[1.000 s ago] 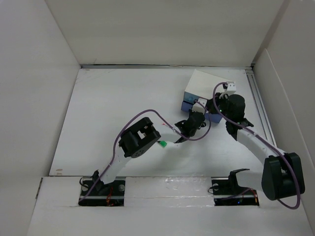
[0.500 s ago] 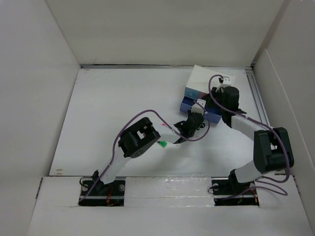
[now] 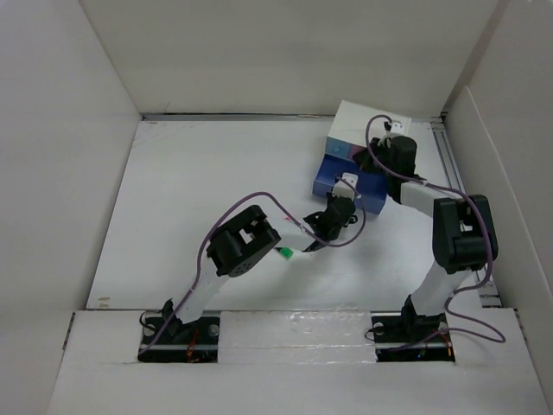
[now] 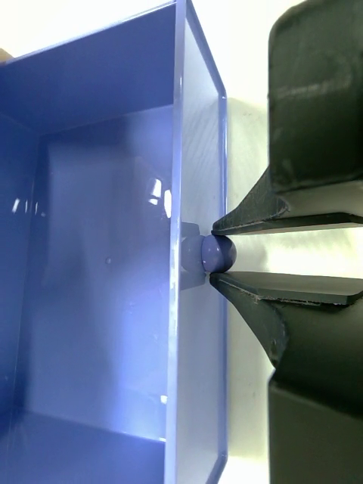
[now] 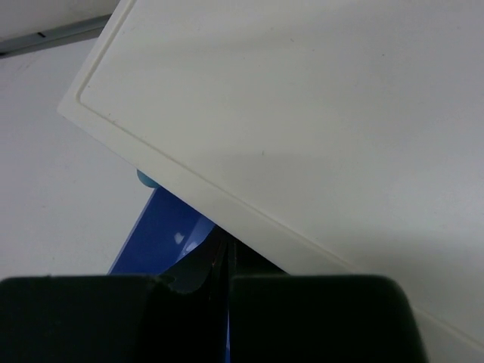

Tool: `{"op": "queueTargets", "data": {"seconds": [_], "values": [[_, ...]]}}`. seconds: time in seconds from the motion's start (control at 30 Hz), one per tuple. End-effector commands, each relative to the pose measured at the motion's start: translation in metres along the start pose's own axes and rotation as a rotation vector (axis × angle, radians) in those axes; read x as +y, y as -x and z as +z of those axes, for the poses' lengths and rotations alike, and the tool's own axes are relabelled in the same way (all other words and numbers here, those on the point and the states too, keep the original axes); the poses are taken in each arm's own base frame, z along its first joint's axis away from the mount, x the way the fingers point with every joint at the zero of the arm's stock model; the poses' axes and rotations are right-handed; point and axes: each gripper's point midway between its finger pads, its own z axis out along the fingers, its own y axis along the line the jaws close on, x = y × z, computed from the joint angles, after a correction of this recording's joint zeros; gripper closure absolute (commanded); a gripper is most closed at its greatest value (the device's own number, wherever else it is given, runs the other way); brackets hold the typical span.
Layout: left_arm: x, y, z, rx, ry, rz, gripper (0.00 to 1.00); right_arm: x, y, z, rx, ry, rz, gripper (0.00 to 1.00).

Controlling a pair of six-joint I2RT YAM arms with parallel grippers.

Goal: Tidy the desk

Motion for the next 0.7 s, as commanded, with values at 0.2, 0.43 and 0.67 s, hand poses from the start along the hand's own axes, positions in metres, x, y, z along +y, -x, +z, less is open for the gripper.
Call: {"op": "queueTargets", "data": {"seconds": [0.2,0.43,0.67], "values": [[-0.007,0.05,-0.003,-0.098,0.009,-0.048,1.0,-0.005,0.049,0.012,-0.141,-0.005,-0.027,1.0],[-0.008,0.046,-0.002,-0.083,0.009,-0.054,1.0,-0.004,0.048,0.01,-0.132,0.013,-0.017,0.97],[0.004,0.057,-0.017,-0.096,0.04,-0.065,0.47,0.016,0.038,0.007,-0.098,0.039,-0.039,0.57]]}}
